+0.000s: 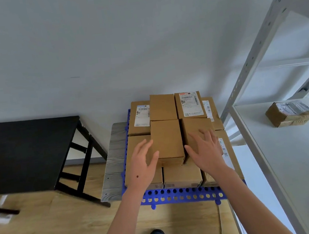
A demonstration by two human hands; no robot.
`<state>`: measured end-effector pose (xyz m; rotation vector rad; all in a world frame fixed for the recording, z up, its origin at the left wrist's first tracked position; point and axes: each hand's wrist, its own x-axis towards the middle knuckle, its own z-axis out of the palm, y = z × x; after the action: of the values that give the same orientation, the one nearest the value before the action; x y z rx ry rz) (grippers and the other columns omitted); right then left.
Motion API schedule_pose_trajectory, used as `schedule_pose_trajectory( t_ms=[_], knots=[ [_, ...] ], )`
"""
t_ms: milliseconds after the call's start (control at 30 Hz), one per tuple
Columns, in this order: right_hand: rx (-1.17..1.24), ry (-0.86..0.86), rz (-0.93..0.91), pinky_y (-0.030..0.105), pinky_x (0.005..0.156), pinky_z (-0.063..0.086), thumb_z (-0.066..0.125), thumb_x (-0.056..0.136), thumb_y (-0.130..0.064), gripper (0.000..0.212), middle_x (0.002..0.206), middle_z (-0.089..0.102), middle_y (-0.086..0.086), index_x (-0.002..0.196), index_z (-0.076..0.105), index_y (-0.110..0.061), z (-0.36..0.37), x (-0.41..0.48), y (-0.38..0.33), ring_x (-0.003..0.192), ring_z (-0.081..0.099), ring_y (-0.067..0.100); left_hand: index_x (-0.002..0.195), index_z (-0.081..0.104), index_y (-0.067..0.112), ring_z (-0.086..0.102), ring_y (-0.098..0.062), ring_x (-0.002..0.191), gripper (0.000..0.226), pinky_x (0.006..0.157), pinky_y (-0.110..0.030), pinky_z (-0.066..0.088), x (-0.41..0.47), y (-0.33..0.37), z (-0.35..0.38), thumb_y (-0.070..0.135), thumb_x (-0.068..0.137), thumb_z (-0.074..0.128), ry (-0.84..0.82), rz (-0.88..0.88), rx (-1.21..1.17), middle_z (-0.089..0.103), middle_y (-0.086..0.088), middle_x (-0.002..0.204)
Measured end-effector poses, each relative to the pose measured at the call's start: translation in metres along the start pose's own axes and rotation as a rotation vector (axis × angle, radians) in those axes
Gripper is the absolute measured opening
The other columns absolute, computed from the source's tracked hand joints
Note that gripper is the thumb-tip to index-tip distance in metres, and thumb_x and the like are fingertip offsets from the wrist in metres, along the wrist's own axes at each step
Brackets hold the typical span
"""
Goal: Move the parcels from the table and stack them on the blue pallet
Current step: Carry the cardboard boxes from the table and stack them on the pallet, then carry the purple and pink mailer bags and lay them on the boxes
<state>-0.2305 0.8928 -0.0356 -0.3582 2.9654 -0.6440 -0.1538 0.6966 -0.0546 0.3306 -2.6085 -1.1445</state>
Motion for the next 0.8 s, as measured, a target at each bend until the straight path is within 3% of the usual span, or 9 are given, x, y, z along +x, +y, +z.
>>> schedule_pose_trajectory(
  t_ms=[100,200,333,500,600,667,800],
  knots=[
    [0.102,-0.016,-0.071,0.053,0.117,0.015,0.049,0.095,-0.04,0.049,0.15,0.03,0.008,0.142,0.039,-0.031,-0.007,-0.005,-0.011,0.144,0.008,0.032,0.124,0.055,0.029,0.041,0.017,0.109,0.034,0.094,-0.005,0.031,-0.01,0.008,-0.019,0.035,0.091,0.053,0.092,0.035,-0.008,0.052,0.014,0.125],
    [0.171,-0.04,-0.165,0.045,0.116,0.022,0.051,0.095,-0.037,0.046,0.143,0.036,0.004,0.139,0.043,-0.029,-0.013,-0.01,-0.025,0.141,0.018,0.026,0.113,0.061,0.025,0.051,0.01,0.098,0.023,0.087,-0.012,0.043,-0.022,0.014,-0.041,0.024,0.09,0.057,0.179,0.04,-0.019,0.058,0.01,0.112],
    [0.246,-0.104,-0.26,0.036,0.111,0.032,0.054,0.094,-0.031,0.041,0.135,0.043,0.0,0.134,0.048,-0.03,-0.019,-0.008,-0.051,0.132,0.034,0.02,0.1,0.066,0.016,0.058,-0.002,0.091,0.014,0.08,-0.015,0.046,-0.039,0.015,-0.074,0.014,0.088,0.059,0.3,0.031,-0.005,0.063,0.004,0.097],
    [0.256,-0.163,-0.435,0.013,0.092,0.029,0.055,0.094,-0.027,0.034,0.126,0.05,-0.007,0.128,0.054,-0.028,-0.01,-0.011,-0.104,0.111,0.046,0.002,0.095,0.065,0.021,0.059,-0.002,0.086,0.016,0.074,-0.012,0.046,-0.063,-0.003,-0.117,0.008,0.087,0.06,0.436,-0.054,0.008,0.063,0.011,0.089],
    [0.234,-0.186,-0.493,-0.005,0.072,0.03,0.055,0.094,-0.025,0.034,0.126,0.051,-0.011,0.128,0.054,-0.029,-0.001,-0.014,-0.14,0.094,0.056,0.005,0.102,0.064,0.021,0.058,0.0,0.085,0.02,0.071,-0.008,0.045,-0.072,-0.019,-0.142,0.01,0.086,0.061,0.419,-0.121,0.015,0.06,0.016,0.087],
    [0.244,-0.212,-0.542,-0.005,0.075,0.032,0.055,0.094,-0.024,0.033,0.123,0.052,-0.013,0.127,0.055,-0.028,0.003,-0.017,-0.166,0.092,0.057,0.003,0.107,0.063,0.021,0.058,0.003,0.084,0.023,0.069,-0.004,0.043,-0.075,-0.031,-0.161,0.012,0.086,0.063,0.398,-0.169,0.027,0.06,0.018,0.087],
    [0.301,-0.251,-0.635,0.006,0.086,0.037,0.056,0.094,-0.02,0.032,0.115,0.057,-0.011,0.125,0.057,-0.025,0.018,-0.025,-0.22,0.101,0.051,-0.003,0.113,0.057,0.025,0.057,0.009,0.086,0.032,0.069,0.0,0.042,-0.08,-0.055,-0.205,0.012,0.085,0.065,0.425,-0.229,-0.05,0.061,0.017,0.087]
  ],
)
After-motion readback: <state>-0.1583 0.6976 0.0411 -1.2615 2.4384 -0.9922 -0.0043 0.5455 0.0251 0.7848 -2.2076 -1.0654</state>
